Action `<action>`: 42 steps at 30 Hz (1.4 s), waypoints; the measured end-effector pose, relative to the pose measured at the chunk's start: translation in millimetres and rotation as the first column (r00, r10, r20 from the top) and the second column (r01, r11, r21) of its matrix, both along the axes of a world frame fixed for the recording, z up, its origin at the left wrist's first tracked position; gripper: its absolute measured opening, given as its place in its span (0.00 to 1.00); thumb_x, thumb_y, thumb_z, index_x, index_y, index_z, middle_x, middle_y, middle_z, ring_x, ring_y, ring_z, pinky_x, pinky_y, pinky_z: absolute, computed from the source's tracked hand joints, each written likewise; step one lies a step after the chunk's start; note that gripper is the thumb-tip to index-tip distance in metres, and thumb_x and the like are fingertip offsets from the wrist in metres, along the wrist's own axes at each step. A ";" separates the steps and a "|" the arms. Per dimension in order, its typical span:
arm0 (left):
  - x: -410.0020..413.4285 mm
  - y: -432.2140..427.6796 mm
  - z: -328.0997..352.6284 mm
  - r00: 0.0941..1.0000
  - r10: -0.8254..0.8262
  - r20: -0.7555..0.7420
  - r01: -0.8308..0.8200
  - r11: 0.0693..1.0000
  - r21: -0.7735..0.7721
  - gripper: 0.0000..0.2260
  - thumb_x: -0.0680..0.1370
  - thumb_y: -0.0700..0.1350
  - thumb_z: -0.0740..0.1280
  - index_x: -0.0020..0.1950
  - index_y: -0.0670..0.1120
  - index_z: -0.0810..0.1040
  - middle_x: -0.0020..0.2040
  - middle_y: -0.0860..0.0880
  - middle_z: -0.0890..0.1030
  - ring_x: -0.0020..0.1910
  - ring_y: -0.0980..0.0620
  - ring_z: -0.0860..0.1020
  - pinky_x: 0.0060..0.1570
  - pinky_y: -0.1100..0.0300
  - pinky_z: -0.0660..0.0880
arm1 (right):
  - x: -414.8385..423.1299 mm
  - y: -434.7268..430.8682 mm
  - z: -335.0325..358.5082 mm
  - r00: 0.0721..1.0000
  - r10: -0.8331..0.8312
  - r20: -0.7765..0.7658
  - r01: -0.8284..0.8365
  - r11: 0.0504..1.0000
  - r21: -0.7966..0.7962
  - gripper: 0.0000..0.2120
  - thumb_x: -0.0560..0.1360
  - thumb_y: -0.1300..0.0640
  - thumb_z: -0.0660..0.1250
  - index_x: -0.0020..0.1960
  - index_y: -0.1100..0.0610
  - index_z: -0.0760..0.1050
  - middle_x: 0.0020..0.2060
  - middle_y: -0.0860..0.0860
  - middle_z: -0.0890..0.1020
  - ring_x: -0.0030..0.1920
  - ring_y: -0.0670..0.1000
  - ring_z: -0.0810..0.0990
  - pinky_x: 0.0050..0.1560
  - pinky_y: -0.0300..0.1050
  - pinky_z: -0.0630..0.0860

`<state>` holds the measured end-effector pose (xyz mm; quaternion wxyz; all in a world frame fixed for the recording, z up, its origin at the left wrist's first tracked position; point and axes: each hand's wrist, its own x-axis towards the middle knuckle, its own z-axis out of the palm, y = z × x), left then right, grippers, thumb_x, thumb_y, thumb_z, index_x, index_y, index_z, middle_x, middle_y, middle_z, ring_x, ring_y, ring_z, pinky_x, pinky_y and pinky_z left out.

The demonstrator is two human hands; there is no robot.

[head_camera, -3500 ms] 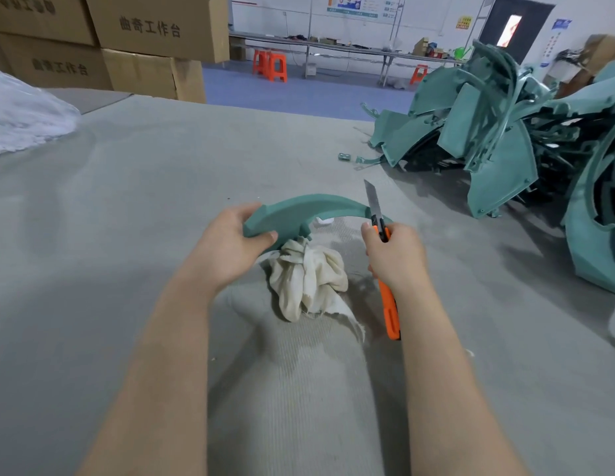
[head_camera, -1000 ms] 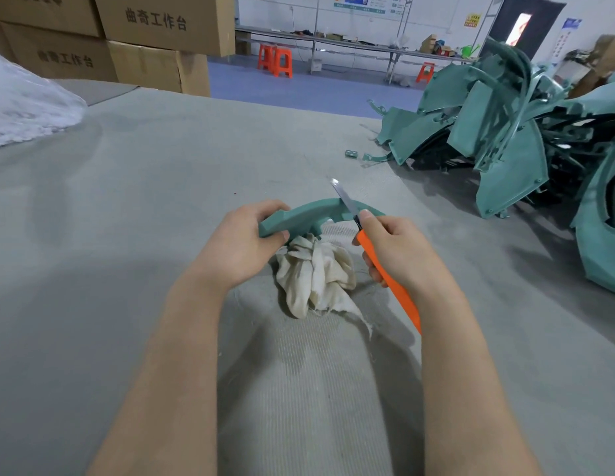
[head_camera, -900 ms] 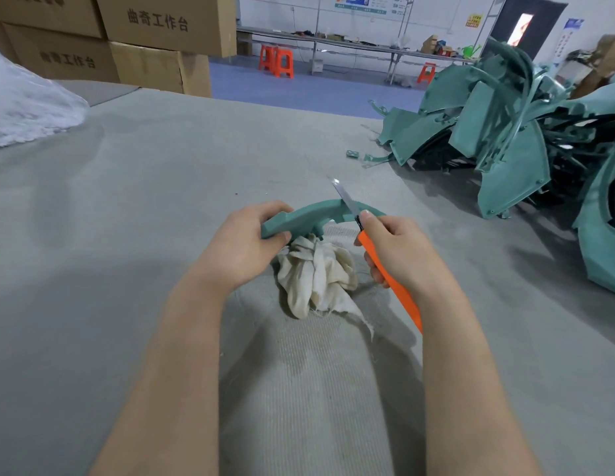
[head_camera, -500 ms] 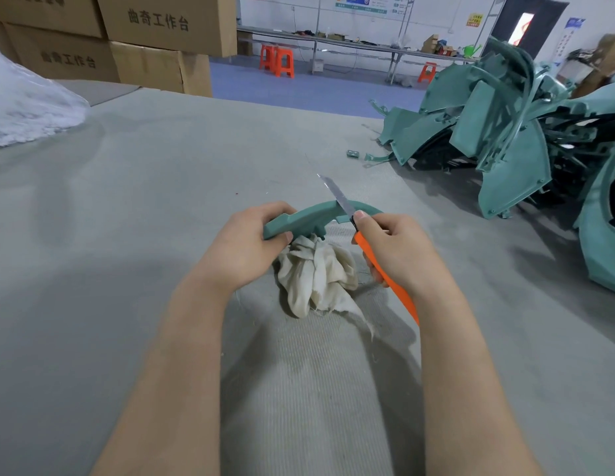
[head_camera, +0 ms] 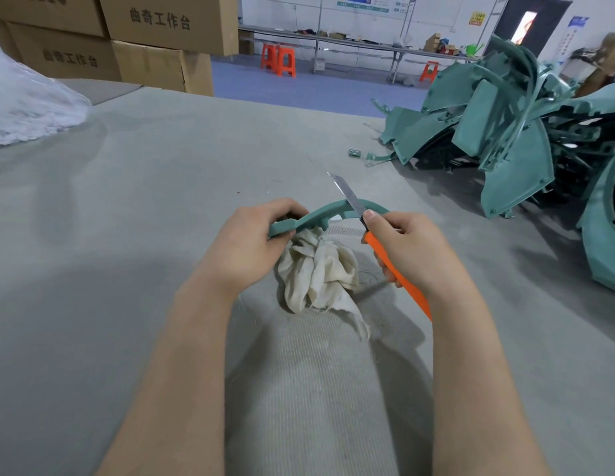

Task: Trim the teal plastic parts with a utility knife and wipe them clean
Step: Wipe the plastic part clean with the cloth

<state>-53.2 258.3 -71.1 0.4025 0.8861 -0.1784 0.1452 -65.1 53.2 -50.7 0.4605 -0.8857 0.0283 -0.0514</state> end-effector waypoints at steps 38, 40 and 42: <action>2.3 -0.2 -3.7 0.999 0.007 -0.036 -0.008 0.999 -0.036 0.15 0.77 0.36 0.66 0.46 0.59 0.75 0.41 0.59 0.80 0.44 0.56 0.77 0.47 0.61 0.71 | -9.1 13.1 5.8 0.993 0.118 0.019 -0.118 0.993 0.024 0.19 0.80 0.46 0.61 0.39 0.58 0.79 0.21 0.47 0.70 0.21 0.48 0.68 0.22 0.37 0.67; 1.8 -0.2 -3.0 0.999 0.006 -0.050 -0.009 0.999 -0.045 0.16 0.77 0.37 0.66 0.44 0.61 0.74 0.40 0.60 0.79 0.42 0.60 0.76 0.44 0.65 0.70 | -10.8 15.1 7.0 0.988 0.154 0.026 -0.155 0.988 0.013 0.19 0.79 0.45 0.61 0.37 0.57 0.78 0.21 0.48 0.71 0.21 0.48 0.69 0.24 0.40 0.68; 1.6 -0.4 -2.8 0.998 0.009 -0.067 -0.013 0.998 -0.059 0.17 0.77 0.36 0.66 0.43 0.61 0.74 0.38 0.61 0.78 0.40 0.61 0.76 0.43 0.65 0.70 | -12.7 17.8 8.0 0.981 0.191 0.031 -0.191 0.981 0.013 0.19 0.79 0.45 0.62 0.37 0.57 0.77 0.21 0.47 0.70 0.21 0.48 0.69 0.24 0.40 0.68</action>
